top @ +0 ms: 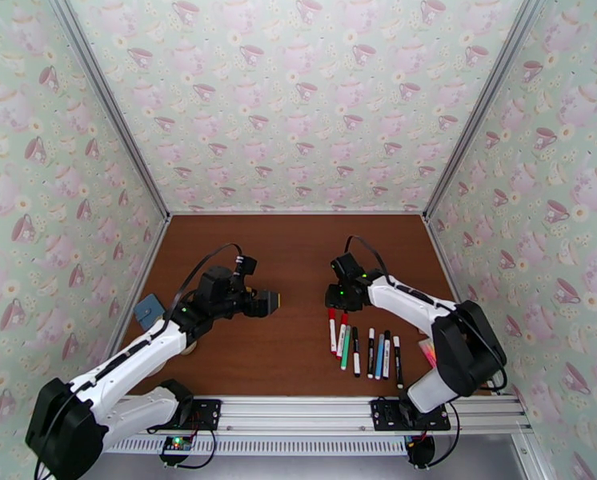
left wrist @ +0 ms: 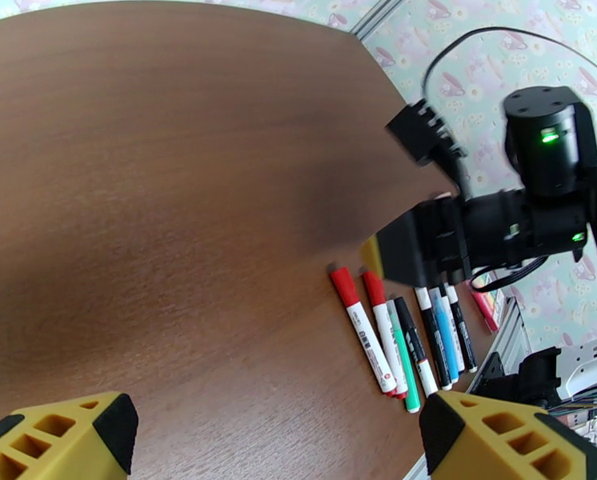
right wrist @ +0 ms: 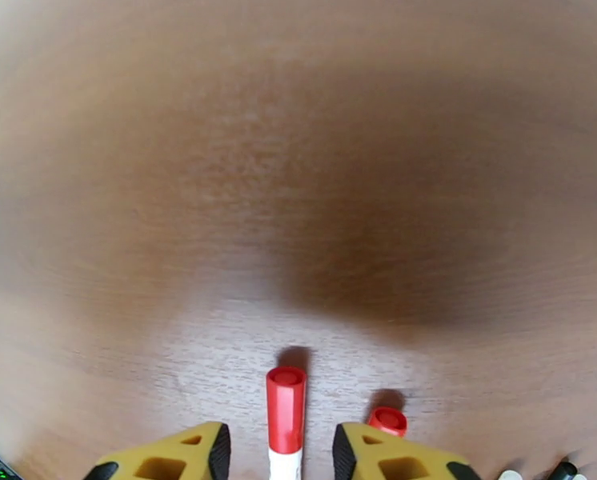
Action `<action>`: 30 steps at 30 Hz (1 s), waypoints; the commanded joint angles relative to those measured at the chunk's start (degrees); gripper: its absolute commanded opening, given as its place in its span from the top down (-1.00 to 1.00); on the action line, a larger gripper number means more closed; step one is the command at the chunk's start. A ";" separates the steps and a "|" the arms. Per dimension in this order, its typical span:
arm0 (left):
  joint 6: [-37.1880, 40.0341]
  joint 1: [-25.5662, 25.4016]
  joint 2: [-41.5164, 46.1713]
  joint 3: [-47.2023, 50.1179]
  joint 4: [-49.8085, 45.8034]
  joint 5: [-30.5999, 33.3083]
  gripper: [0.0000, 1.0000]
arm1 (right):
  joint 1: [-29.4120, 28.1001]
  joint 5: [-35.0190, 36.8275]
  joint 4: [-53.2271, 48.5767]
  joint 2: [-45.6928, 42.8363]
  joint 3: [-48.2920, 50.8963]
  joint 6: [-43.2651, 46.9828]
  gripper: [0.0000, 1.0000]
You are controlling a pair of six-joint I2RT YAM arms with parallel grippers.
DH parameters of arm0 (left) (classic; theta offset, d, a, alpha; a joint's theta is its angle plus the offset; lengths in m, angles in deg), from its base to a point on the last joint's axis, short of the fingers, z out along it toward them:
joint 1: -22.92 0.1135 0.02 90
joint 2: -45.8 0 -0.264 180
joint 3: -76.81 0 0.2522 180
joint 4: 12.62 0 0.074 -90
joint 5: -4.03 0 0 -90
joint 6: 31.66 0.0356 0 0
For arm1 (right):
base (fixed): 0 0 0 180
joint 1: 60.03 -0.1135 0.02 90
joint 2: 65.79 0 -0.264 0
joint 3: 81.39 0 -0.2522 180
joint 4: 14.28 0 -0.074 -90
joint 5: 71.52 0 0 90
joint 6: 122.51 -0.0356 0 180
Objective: Open the pen caps
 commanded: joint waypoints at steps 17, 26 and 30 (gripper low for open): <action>-1.16 -0.17 0.25 1.47 1.36 3.16 -1.00 | -2.53 2.53 -1.14 7.24 -2.11 -2.50 0.31; -3.06 -0.23 -0.03 2.69 3.30 2.19 -1.00 | -2.60 3.71 -0.78 7.49 -1.22 -3.06 0.36; -4.09 -0.19 0.16 3.30 4.51 1.67 -1.00 | -3.21 4.07 -0.64 7.56 -1.61 -3.43 0.42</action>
